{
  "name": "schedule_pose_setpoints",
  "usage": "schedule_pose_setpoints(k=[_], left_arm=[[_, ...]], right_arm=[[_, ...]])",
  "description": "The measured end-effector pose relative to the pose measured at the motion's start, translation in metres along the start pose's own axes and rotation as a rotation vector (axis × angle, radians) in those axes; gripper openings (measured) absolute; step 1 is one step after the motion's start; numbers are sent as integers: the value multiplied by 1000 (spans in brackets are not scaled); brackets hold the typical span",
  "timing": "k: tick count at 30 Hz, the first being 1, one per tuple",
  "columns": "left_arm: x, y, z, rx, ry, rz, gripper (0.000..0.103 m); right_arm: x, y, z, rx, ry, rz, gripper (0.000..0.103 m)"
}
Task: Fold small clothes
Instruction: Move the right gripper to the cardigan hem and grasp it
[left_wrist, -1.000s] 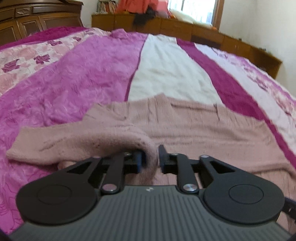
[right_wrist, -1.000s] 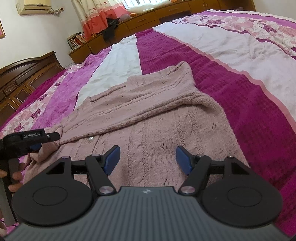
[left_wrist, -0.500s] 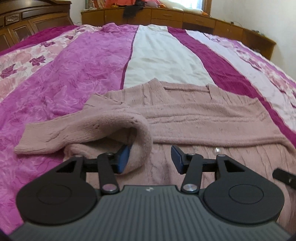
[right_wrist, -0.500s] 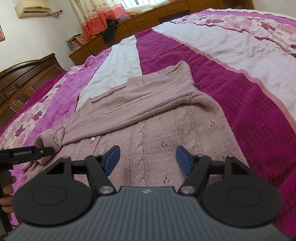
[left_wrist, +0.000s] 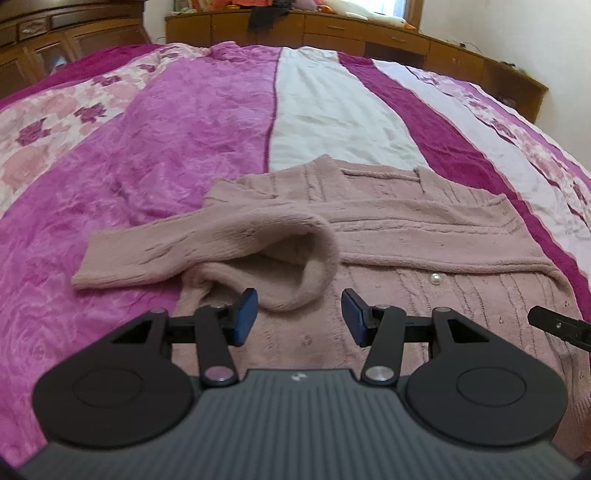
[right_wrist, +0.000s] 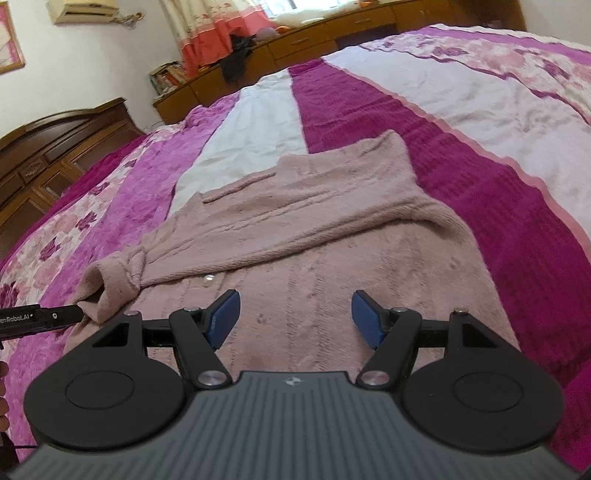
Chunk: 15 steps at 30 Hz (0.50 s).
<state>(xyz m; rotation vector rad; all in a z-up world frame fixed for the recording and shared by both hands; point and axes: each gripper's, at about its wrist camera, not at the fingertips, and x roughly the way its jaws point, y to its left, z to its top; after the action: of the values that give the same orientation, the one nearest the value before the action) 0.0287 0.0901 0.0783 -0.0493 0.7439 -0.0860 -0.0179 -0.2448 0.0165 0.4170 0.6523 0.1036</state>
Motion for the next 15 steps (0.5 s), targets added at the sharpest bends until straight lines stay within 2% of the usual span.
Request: schedule_pose_setpoints(k=[10, 15], left_arm=[[-15, 38, -1, -83, -15, 61, 52], [-14, 52, -6, -121, 6, 86, 52]], right_arm=[[13, 33, 24, -20, 44, 99, 74], [22, 52, 30, -39, 63, 131, 74]])
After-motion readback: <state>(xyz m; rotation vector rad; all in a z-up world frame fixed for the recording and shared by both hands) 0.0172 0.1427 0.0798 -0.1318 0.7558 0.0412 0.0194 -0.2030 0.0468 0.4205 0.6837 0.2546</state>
